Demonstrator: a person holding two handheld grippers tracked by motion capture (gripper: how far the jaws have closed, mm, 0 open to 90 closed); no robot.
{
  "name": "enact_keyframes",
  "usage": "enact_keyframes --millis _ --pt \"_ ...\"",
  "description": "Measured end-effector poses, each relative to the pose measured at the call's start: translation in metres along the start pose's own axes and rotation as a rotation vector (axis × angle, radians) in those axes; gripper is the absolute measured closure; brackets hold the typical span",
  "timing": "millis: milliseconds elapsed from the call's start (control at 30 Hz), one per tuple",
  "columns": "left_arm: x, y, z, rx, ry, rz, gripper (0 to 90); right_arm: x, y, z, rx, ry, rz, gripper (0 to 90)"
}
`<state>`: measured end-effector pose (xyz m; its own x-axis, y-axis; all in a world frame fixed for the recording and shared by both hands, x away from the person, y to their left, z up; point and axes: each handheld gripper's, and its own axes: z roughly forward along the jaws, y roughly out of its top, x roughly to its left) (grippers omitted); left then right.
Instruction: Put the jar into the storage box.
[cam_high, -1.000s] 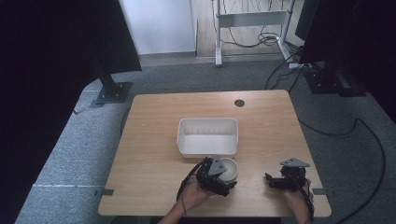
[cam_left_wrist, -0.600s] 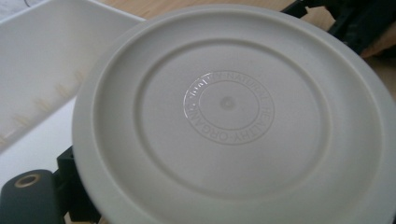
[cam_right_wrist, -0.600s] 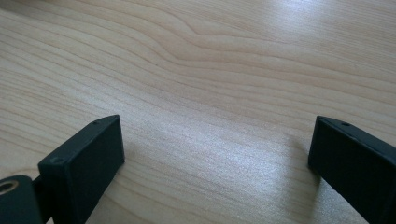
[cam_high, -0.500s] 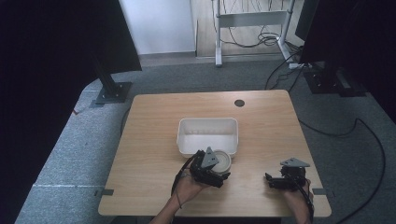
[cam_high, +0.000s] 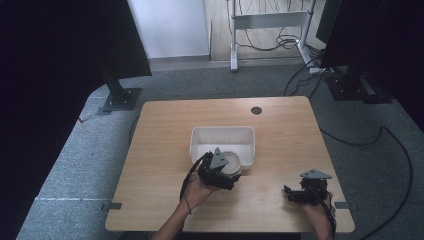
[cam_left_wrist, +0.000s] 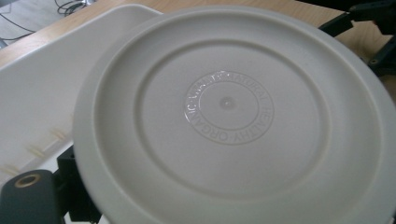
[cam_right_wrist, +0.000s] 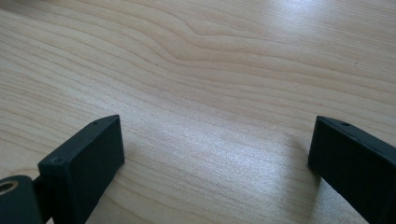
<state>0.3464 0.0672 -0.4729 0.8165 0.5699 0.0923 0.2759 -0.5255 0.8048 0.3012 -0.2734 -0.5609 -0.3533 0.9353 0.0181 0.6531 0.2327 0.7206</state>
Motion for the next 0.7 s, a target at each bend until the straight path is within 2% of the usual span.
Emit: enact_keyframes --millis 400,700 --pt "0.014 0.006 0.01 -0.005 0.035 -0.009 10.1 0.0 0.0 0.0 0.0 0.0 0.0 3.0" --pt "0.023 0.011 0.015 -0.016 0.063 -0.029 10.1 0.0 0.0 0.0 0.0 0.0 0.001 3.1"
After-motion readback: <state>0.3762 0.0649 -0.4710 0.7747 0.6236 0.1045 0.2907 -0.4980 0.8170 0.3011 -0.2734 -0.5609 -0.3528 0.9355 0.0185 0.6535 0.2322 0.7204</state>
